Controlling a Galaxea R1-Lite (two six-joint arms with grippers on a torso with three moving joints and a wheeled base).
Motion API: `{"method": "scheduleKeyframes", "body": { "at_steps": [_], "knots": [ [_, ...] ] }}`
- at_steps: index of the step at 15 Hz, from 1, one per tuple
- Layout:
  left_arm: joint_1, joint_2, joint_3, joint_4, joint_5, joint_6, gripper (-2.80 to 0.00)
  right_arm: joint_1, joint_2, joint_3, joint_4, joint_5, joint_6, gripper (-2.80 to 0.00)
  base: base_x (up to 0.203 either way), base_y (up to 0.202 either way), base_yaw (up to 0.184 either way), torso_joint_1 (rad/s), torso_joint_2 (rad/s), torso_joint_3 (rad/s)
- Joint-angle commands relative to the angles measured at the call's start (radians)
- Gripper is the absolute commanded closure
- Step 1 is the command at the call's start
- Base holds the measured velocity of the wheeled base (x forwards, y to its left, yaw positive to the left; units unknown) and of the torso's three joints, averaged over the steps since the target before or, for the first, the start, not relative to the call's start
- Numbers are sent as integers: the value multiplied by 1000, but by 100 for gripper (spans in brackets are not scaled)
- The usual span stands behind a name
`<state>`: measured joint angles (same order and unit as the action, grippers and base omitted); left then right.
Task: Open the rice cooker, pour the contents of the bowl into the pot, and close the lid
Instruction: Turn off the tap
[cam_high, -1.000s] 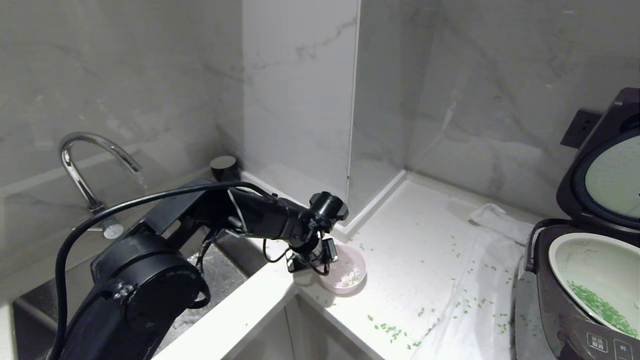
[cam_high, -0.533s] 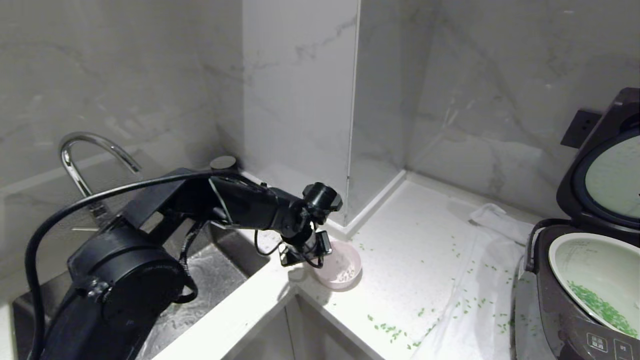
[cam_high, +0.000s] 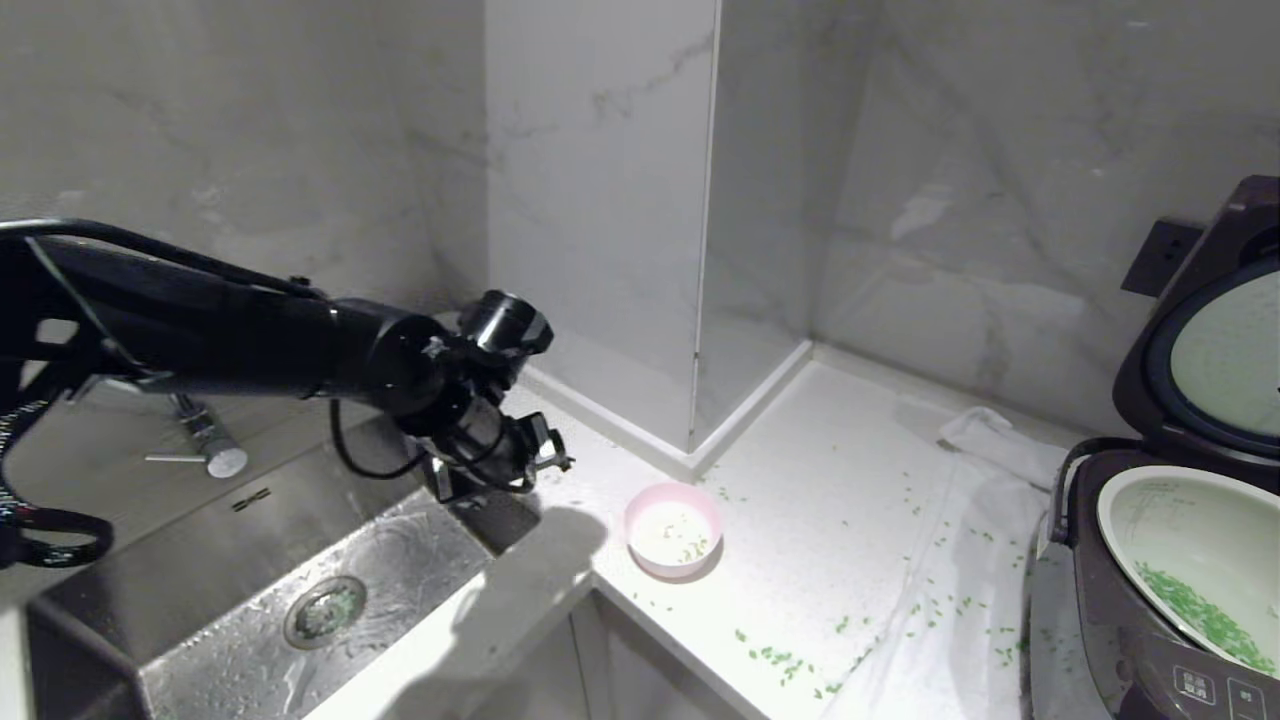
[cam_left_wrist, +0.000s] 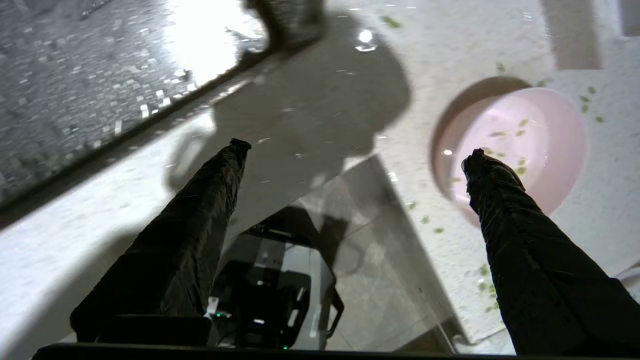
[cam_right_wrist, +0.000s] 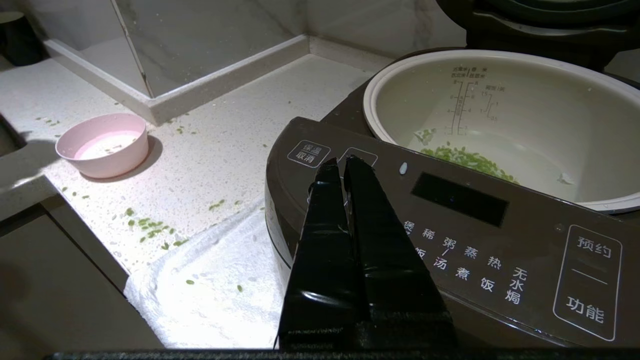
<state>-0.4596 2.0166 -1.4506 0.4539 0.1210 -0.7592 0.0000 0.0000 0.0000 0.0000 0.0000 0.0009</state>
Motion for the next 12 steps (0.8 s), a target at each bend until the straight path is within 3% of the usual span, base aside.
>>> {"method": "scheduleKeyframes", "body": {
  "at_steps": [1, 3, 4, 8, 12],
  "knots": [
    [85, -151, 175, -48, -25, 23, -280, 0, 0, 2, 0, 0, 0, 0, 0, 0, 0, 0, 0, 0],
    [153, -209, 326, -147, -48, 70, -280, 0, 0, 2, 0, 0, 1, 0, 0, 0, 0, 0, 0, 0],
    [191, -242, 403, -198, -59, 96, 0, 0, 0, 2, 0, 0, -1, 0, 0, 0, 0, 0, 0, 0],
    [433, -280, 586, -381, -81, 184, 0, 0, 0, 2, 0, 0, 0, 0, 0, 0, 0, 0, 0, 0],
    [707, -182, 589, -497, -85, 276, 0, 0, 0, 2, 0, 0, -1, 0, 0, 0, 0, 0, 0, 0]
  ]
}}
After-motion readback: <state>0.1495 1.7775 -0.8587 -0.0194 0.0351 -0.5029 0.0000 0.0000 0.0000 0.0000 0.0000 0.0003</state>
